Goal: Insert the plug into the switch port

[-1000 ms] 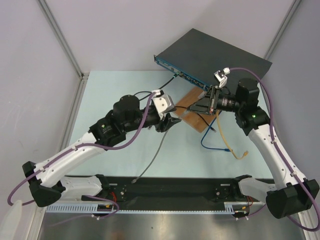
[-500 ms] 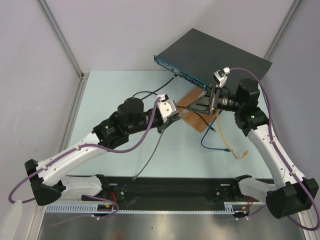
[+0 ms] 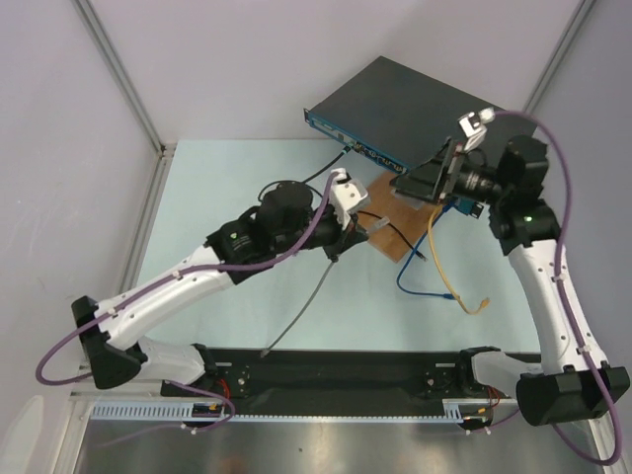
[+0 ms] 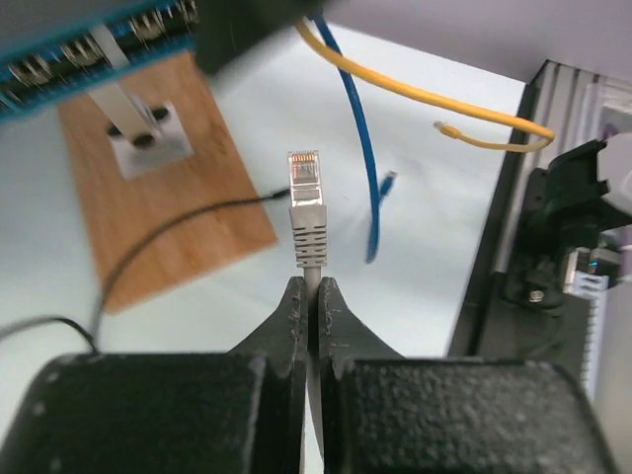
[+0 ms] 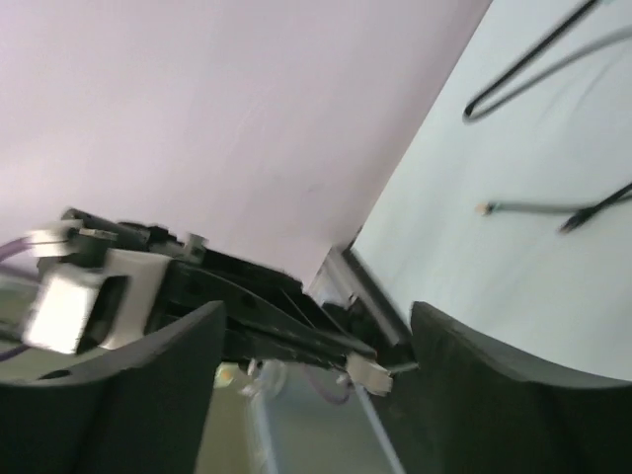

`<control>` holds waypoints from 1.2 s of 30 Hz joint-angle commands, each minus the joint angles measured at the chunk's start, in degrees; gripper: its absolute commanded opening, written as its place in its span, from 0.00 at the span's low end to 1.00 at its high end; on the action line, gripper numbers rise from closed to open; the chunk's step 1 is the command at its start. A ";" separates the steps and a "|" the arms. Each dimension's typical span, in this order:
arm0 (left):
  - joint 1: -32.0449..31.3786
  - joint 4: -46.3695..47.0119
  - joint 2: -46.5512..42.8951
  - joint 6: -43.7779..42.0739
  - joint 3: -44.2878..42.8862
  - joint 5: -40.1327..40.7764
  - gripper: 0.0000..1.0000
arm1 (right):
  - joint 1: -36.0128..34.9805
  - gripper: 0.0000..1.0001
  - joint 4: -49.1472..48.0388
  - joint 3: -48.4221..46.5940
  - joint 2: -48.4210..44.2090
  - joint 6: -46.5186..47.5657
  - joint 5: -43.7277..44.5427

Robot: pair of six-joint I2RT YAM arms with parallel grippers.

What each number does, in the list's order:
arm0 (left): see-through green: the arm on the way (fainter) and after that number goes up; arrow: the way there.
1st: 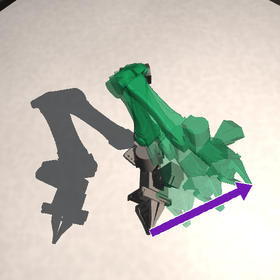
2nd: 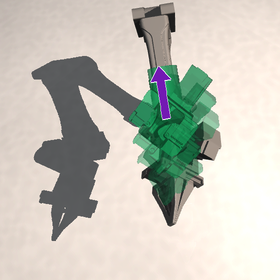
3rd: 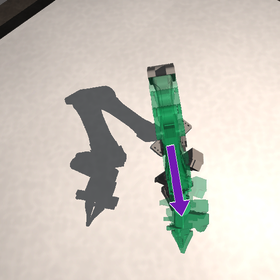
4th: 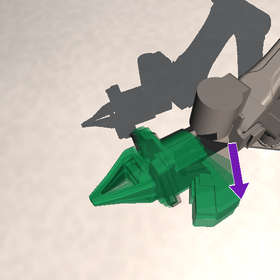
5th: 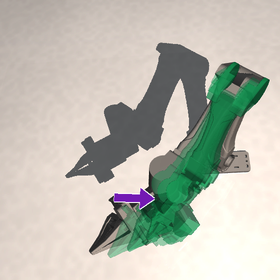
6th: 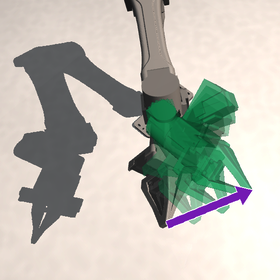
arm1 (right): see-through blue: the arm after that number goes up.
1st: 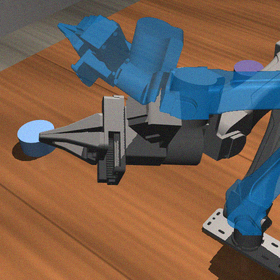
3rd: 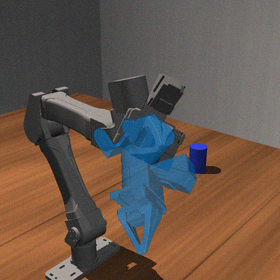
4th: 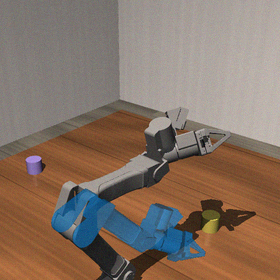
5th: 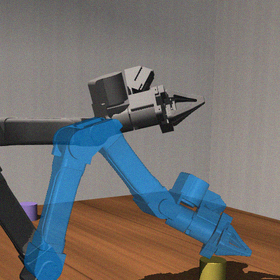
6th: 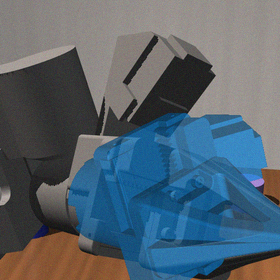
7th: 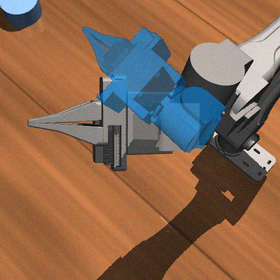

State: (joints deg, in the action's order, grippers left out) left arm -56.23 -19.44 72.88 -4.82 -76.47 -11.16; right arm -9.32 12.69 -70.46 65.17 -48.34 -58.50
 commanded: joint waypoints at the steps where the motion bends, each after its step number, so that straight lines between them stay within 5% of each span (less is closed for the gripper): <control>1: -0.37 -6.56 4.18 12.54 -6.23 1.83 0.00 | 5.00 0.85 6.81 -10.13 -0.57 9.30 2.16; 8: -3.09 -14.20 18.85 22.57 -23.35 15.27 0.00 | 23.17 0.93 19.73 -15.59 -2.94 19.59 10.51; 15: -3.63 -16.86 32.05 23.89 -39.44 17.92 0.00 | 36.90 0.95 29.84 -14.98 -4.08 26.01 12.53; 29: -4.94 -15.19 39.27 22.22 -46.40 19.69 0.00 | 42.19 0.94 21.43 -1.27 -2.59 16.88 7.61; 36: -5.47 -15.01 39.62 22.22 -46.75 19.24 0.00 | 40.62 0.85 14.22 2.95 -2.33 12.04 5.24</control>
State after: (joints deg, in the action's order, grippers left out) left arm -61.08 -35.53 112.42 17.02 -120.09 7.81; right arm 32.25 33.41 -68.16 63.24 -32.77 -50.92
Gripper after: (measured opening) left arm 0.025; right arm 0.859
